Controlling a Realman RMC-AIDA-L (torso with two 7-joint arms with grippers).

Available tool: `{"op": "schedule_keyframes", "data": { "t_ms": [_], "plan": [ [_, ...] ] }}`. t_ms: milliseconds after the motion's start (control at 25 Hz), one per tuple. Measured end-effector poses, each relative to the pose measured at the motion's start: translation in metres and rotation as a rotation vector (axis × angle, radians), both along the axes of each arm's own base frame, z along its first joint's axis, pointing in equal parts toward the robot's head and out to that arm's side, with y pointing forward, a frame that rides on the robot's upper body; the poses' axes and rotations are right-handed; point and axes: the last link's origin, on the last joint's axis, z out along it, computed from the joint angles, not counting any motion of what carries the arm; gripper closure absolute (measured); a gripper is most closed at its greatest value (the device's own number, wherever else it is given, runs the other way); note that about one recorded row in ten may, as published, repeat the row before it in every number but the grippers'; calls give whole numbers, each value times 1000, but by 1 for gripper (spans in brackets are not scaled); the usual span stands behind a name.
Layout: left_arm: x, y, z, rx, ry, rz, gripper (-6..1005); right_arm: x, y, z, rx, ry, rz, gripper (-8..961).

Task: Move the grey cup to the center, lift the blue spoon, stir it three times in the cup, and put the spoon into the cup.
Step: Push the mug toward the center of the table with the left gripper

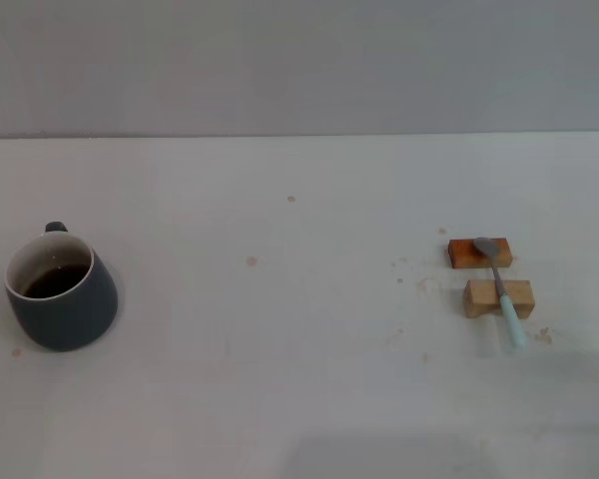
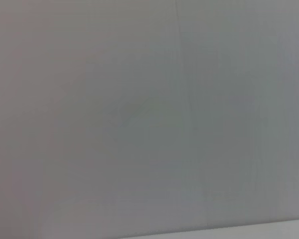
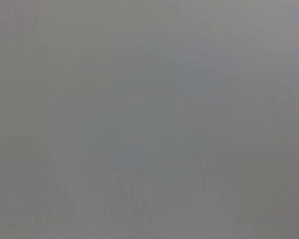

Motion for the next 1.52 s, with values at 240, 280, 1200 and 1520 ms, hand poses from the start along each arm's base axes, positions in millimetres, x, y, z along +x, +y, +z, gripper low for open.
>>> {"op": "schedule_keyframes", "data": {
  "t_ms": [240, 280, 1200, 1520],
  "plan": [
    [0, 5, 0, -9, 10, 0, 1001, 0, 0, 0, 0, 2, 0, 210],
    [0, 6, 0, -12, 12, 1, 1001, 0, 0, 0, 1, 2, 0, 210],
    [8, 51, -15, -153, 166, -11, 1001, -2, -1, 1, 12, 3, 10, 211],
    [16, 56, -25, -217, 189, -57, 1001, -2, -1, 1, 10, 2, 10, 211]
  ]
}}
